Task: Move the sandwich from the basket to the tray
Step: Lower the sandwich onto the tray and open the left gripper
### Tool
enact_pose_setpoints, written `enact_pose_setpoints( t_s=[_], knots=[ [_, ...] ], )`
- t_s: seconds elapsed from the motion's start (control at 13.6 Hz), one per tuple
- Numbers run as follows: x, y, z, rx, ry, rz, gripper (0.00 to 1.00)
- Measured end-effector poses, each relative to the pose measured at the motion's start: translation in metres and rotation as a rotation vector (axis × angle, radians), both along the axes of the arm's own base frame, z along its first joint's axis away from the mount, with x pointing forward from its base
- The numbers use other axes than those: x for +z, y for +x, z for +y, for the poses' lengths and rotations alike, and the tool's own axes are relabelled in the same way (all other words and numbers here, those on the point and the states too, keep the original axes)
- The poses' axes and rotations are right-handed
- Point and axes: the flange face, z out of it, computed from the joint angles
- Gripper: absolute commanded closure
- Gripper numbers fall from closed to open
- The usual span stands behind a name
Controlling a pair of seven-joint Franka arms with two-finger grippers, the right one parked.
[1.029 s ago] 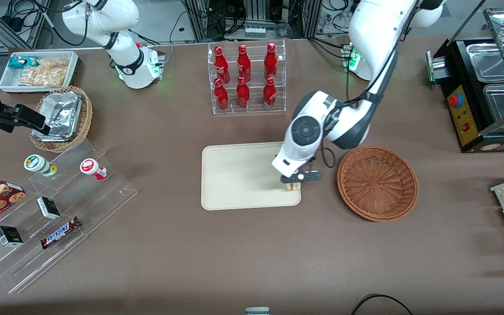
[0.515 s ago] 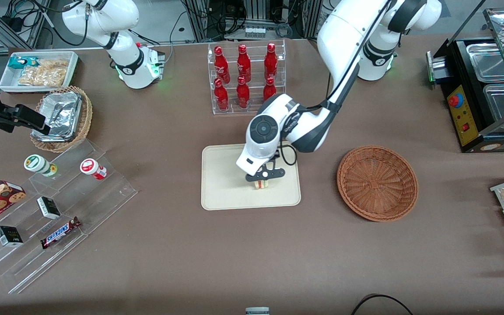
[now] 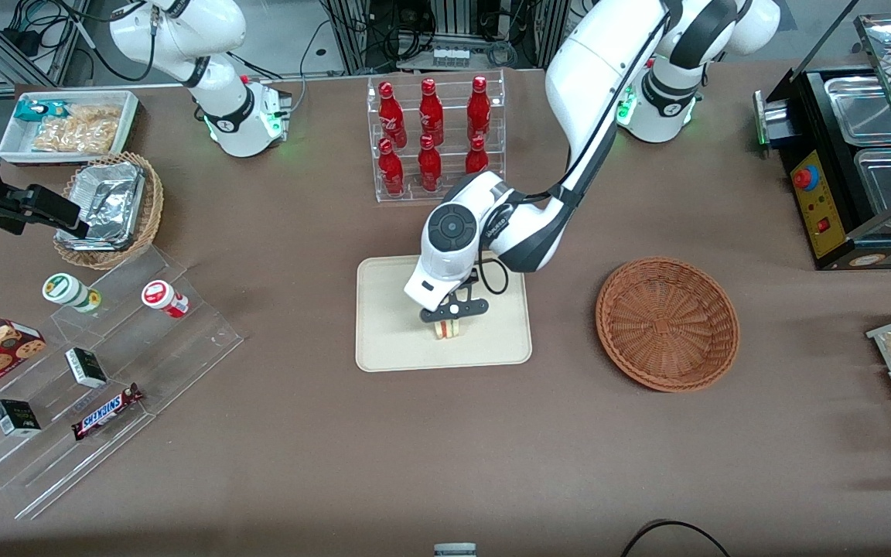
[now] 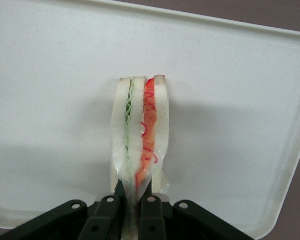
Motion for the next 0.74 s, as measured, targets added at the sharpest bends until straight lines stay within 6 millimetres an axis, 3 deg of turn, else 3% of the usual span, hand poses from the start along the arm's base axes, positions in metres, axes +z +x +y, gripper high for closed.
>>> enact_pose_setpoints(
  t_s=[0.07,0.22,0.44,0.74],
  knots=[
    [-0.001,0.001,0.0,0.001,-0.003,-0.003,0.73],
    [-0.002,0.002,-0.001,0.004,-0.014,-0.016,0.0],
    [0.002,0.005,-0.003,0.007,-0.026,-0.029,0.0],
    [0.023,0.013,-0.007,0.012,-0.054,-0.058,0.0]
  ],
)
